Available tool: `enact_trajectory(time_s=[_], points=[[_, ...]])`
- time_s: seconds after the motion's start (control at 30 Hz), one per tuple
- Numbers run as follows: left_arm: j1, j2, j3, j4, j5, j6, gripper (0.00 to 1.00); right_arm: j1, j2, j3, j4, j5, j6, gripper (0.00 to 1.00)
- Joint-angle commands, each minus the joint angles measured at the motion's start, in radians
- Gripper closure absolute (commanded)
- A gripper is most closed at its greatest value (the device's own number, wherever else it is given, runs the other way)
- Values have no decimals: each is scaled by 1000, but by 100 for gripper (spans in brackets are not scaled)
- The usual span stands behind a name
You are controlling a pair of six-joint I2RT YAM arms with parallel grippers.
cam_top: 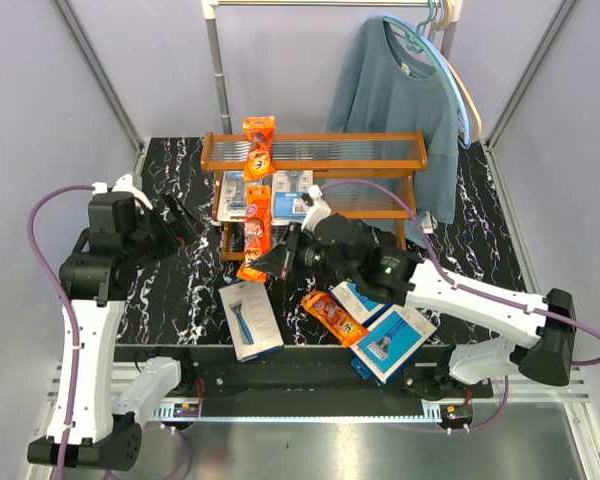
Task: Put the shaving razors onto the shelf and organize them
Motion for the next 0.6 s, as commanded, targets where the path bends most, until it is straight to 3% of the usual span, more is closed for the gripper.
enact_trajectory(time_s=[0.0,0.27,0.57], points=[[-3,-18,-48,-21,-58,90,1,-56,-46,116,-142,-105,-6,100],[-4,-16,-89,-66,-231,205,1,-174,-27,257,-255,-242,-48,100],[-6,1,-183,-56,-281,265,1,-363,100,530,-422,-369,-144,100]])
